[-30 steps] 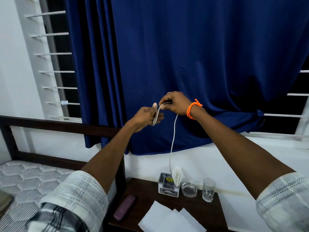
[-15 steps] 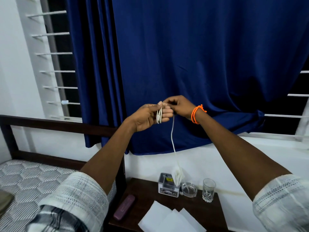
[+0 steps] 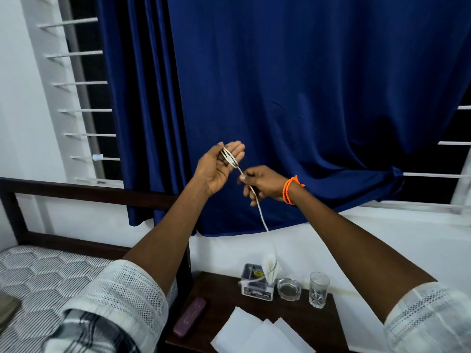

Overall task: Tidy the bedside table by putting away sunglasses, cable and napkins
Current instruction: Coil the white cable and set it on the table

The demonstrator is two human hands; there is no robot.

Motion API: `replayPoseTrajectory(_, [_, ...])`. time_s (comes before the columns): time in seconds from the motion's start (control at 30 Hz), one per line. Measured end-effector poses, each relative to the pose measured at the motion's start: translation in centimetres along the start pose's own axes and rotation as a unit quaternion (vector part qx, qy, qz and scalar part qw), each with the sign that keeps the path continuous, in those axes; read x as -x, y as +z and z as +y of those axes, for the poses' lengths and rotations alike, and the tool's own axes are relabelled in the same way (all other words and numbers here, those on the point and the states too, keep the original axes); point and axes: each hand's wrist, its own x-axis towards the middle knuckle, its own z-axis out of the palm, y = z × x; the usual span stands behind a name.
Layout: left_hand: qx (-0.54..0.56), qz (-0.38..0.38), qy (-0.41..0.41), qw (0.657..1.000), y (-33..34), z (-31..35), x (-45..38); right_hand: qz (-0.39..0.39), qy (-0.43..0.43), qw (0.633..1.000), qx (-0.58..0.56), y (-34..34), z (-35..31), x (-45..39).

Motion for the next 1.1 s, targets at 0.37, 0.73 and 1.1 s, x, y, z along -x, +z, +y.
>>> replayPoseTrajectory(0.37, [-0.473, 0.078, 0.087, 0.874, -2.1, -1.2, -0.9, 0.044, -0.131, 0.905, 0.401, -0.9, -3.0, 0.7])
replayPoseTrajectory(0.73, [-0.47, -0.04, -0.072, 0.879, -2.1, -2.5, 0.5, 0.062, -0.189, 0.856, 0.478, -4.5, -5.5, 0.0])
replayPoseTrajectory(1.1, [-0.292, -0.106, -0.14, 0.94, 0.1, -0.9, 1.8, 0.092, -0.204, 0.912, 0.345, -4.8, -4.3, -0.1])
